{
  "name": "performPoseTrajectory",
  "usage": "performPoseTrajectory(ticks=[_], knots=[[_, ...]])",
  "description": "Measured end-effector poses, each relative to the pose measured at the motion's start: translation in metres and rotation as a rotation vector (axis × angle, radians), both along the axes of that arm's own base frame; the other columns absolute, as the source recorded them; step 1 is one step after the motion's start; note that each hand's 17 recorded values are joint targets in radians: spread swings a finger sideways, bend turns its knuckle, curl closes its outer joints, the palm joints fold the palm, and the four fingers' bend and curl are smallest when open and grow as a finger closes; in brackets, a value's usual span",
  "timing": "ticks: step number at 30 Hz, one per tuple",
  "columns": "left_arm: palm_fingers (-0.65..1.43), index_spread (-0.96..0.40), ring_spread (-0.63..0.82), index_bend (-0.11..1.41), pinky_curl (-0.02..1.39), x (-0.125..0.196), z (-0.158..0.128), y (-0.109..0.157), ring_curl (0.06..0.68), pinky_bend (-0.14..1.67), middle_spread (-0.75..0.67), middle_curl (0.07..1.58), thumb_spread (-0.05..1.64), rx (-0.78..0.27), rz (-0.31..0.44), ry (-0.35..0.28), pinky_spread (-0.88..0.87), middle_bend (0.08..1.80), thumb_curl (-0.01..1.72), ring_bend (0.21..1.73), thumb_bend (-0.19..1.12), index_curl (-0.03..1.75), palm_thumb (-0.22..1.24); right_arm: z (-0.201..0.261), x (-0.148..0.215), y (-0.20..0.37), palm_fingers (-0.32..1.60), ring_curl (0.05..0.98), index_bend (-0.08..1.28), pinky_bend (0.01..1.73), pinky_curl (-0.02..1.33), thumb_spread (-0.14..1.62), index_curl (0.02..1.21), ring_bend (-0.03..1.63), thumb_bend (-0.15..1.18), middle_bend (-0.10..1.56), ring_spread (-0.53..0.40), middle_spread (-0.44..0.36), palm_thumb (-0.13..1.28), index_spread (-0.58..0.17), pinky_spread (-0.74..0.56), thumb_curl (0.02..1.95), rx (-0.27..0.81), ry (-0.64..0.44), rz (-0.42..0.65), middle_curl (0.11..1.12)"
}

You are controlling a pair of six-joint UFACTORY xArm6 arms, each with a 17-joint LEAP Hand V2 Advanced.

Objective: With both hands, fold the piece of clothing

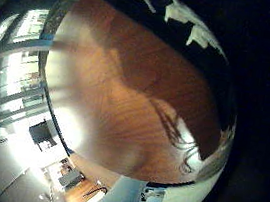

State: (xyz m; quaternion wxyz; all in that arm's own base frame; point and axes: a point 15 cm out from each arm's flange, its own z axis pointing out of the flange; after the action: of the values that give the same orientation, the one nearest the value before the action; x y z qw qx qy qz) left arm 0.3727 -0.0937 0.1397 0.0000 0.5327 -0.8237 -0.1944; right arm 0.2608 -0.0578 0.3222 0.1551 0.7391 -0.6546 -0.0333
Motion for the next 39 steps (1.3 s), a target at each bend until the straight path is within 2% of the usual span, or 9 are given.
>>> performPoseTrajectory(ticks=[3,6,10,14,21,25,33,39], knots=[[1.13,-0.32,-0.43,0.27,0.45,0.008,0.008,-0.004,0.384,0.74,-0.38,0.67,1.09,-0.015,-0.001,-0.018,-0.48,0.75,0.39,1.13,-0.01,0.57,0.70,-0.002,0.001,0.001,0.33,0.205,0.16,0.70,0.07,1.18,0.30,0.69,-0.02,0.31,-0.105,-0.128,0.23,-0.424,0.21,0.23,0.003,0.006,0.000,0.37],[1.20,-0.41,-0.44,0.39,0.52,0.016,0.019,-0.008,0.435,0.88,-0.43,0.74,1.17,-0.043,-0.010,-0.036,-0.54,0.82,0.36,1.21,-0.04,0.67,0.59,-0.006,0.004,0.002,0.34,0.213,0.16,0.71,0.07,1.18,0.30,0.71,-0.02,0.30,-0.141,-0.155,0.23,-0.427,0.18,0.23,0.007,0.006,0.001,0.37],[1.18,-0.50,-0.43,0.54,0.59,0.027,0.040,-0.021,0.481,1.00,-0.48,0.81,1.29,-0.106,-0.033,-0.054,-0.58,0.92,0.34,1.28,-0.01,0.79,0.54,-0.014,0.011,0.002,0.36,0.225,0.16,0.73,0.07,1.18,0.29,0.76,-0.02,0.30,-0.179,-0.171,0.25,-0.428,0.13,0.23,0.010,0.019,0.004,0.37],[1.13,-0.56,-0.42,0.63,0.64,0.028,0.061,-0.024,0.513,1.08,-0.50,0.87,1.37,-0.112,-0.039,-0.026,-0.59,0.97,0.32,1.34,0.00,0.88,0.53,-0.030,0.022,0.003,0.38,0.240,0.15,0.75,0.07,1.18,0.28,0.81,-0.01,0.32,-0.221,-0.191,0.27,-0.424,0.07,0.24,0.012,0.025,0.014,0.38],[1.07,-0.62,-0.41,0.66,0.69,0.024,0.094,-0.023,0.540,1.14,-0.52,0.93,1.41,-0.092,-0.040,0.065,-0.59,1.01,0.32,1.39,0.00,1.00,0.56,-0.071,0.041,0.005,0.34,0.256,0.15,0.77,0.06,1.16,0.27,0.85,-0.02,0.36,-0.249,-0.202,0.32,-0.402,0.01,0.25,0.018,0.057,0.036,0.40],[1.06,-0.65,-0.40,0.66,0.71,0.024,0.097,-0.013,0.545,1.13,-0.53,0.95,1.43,-0.085,-0.028,0.098,-0.59,1.02,0.32,1.41,0.00,1.05,0.56,-0.102,0.048,0.009,0.30,0.252,0.16,0.77,0.06,1.13,0.28,0.82,-0.02,0.39,-0.234,-0.189,0.33,-0.387,0.01,0.26,0.024,0.079,0.058,0.41],[1.05,-0.68,-0.40,0.62,0.73,0.027,0.098,-0.005,0.546,1.13,-0.53,0.98,1.43,-0.087,-0.021,0.118,-0.60,1.02,0.32,1.41,-0.01,1.12,0.56,-0.157,0.048,0.013,0.20,0.241,0.17,0.75,0.07,1.05,0.29,0.75,-0.03,0.37,-0.143,-0.128,0.30,-0.331,0.08,0.27,0.018,0.177,0.041,0.40],[1.05,-0.69,-0.40,0.60,0.74,0.031,0.102,-0.005,0.546,1.12,-0.54,0.99,1.43,-0.089,-0.035,0.137,-0.61,1.01,0.32,1.41,-0.01,1.17,0.56,-0.183,0.058,0.024,0.21,0.236,0.18,0.72,0.08,1.01,0.31,0.72,-0.02,0.36,-0.110,-0.107,0.31,-0.291,0.11,0.28,-0.005,0.171,0.041,0.40]])
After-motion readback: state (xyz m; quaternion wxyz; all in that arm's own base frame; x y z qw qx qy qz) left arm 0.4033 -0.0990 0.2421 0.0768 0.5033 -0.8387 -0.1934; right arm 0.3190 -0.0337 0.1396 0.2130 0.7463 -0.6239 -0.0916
